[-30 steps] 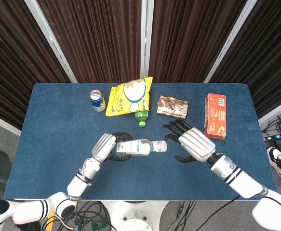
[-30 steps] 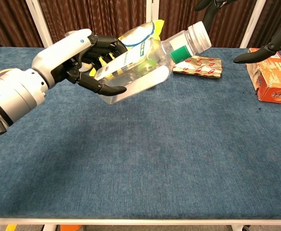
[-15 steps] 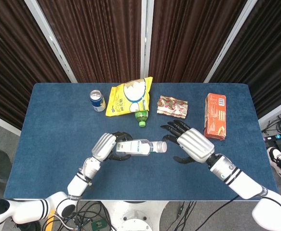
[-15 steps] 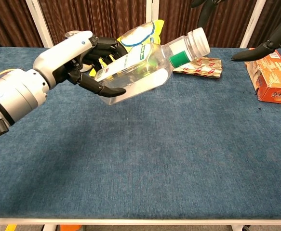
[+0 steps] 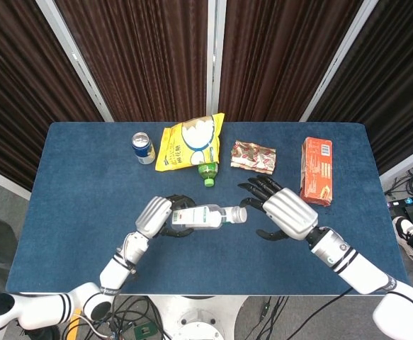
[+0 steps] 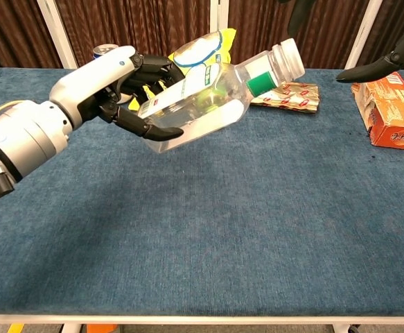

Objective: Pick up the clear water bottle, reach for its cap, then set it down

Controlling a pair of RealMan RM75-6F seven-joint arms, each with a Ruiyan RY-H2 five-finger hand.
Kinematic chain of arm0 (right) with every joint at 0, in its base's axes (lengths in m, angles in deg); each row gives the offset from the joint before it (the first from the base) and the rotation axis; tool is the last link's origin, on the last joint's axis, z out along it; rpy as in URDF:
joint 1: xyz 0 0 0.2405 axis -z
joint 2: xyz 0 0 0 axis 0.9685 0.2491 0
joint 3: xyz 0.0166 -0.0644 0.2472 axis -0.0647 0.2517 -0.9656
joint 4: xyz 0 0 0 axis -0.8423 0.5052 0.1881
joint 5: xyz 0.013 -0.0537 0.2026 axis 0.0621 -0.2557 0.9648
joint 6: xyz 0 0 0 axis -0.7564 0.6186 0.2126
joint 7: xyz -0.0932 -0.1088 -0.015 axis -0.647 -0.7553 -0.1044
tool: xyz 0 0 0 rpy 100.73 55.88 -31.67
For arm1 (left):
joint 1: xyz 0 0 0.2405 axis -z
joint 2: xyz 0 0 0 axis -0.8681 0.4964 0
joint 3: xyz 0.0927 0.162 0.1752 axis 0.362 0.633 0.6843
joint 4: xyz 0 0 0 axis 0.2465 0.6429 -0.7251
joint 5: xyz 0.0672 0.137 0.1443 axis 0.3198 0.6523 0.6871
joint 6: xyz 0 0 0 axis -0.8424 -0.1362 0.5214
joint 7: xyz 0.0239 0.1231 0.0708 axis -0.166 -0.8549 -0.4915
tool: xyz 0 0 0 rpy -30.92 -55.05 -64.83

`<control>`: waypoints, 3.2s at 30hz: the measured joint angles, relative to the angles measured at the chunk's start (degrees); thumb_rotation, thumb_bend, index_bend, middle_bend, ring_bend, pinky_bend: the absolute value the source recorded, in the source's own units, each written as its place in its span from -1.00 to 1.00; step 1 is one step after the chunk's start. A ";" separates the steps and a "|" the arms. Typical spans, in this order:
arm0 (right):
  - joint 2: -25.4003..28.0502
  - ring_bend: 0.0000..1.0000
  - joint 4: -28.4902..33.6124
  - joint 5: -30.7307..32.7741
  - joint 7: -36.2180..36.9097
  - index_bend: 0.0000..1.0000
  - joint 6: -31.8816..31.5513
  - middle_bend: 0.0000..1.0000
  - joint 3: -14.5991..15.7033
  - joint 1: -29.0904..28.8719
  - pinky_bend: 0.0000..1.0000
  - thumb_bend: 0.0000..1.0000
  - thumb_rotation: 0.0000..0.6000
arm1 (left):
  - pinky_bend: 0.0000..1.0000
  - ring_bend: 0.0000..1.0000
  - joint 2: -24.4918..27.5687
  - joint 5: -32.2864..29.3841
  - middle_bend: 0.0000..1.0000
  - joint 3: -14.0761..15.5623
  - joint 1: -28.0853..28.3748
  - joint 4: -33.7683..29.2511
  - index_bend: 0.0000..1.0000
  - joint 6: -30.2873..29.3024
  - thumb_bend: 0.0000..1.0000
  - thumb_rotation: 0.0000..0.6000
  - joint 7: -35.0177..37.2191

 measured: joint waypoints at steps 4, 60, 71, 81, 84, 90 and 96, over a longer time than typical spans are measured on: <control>0.03 -1.00 -0.49 1.42 -0.32 -0.43 1.00 -0.85 0.11 -0.13 -1.00 -0.70 1.00 | 0.13 -0.10 0.06 0.09 0.08 -0.05 0.05 -0.39 0.05 -0.10 -0.30 1.00 -0.27; -0.26 -1.00 0.21 1.52 -2.09 -0.44 1.03 -0.84 0.72 -0.49 -1.00 -0.69 1.00 | 0.13 -0.10 -0.18 -0.78 0.08 0.02 0.11 0.26 0.05 0.54 -0.30 1.00 -0.83; -0.09 -1.00 0.53 0.73 -2.00 -0.44 0.77 -0.84 0.90 -0.45 -1.00 -0.69 1.00 | 0.13 -0.10 -0.29 -0.93 0.08 -0.13 0.24 0.52 0.05 0.76 -0.30 1.00 -0.71; 0.12 -1.00 0.27 0.07 -1.01 -0.44 -0.03 -0.83 0.85 -0.25 -1.00 -0.69 1.00 | 0.13 -0.10 -0.51 -1.06 0.08 -0.14 0.29 0.78 0.05 0.90 -0.30 1.00 -0.81; -0.10 -1.00 -0.12 -0.12 -0.64 -0.44 -0.91 -0.83 0.60 -0.11 -1.00 -0.69 1.00 | 0.13 -0.10 -0.58 -0.99 0.08 -0.25 0.25 0.75 0.05 0.59 -0.30 1.00 -0.68; -1.93 -1.00 -1.78 -0.25 -1.66 -0.44 -2.89 -0.81 -0.16 0.08 -1.00 -0.68 1.00 | 0.13 -0.10 -0.92 -0.67 0.08 -0.69 0.10 0.24 0.05 -0.51 -0.30 1.00 0.21; -4.23 -1.00 -3.21 -0.54 -3.29 -0.40 -4.77 -0.76 -0.71 0.21 -1.00 -0.67 1.00 | 0.13 -0.10 -0.77 -1.07 0.08 -0.93 -0.02 -0.72 0.04 -0.40 -0.30 1.00 0.77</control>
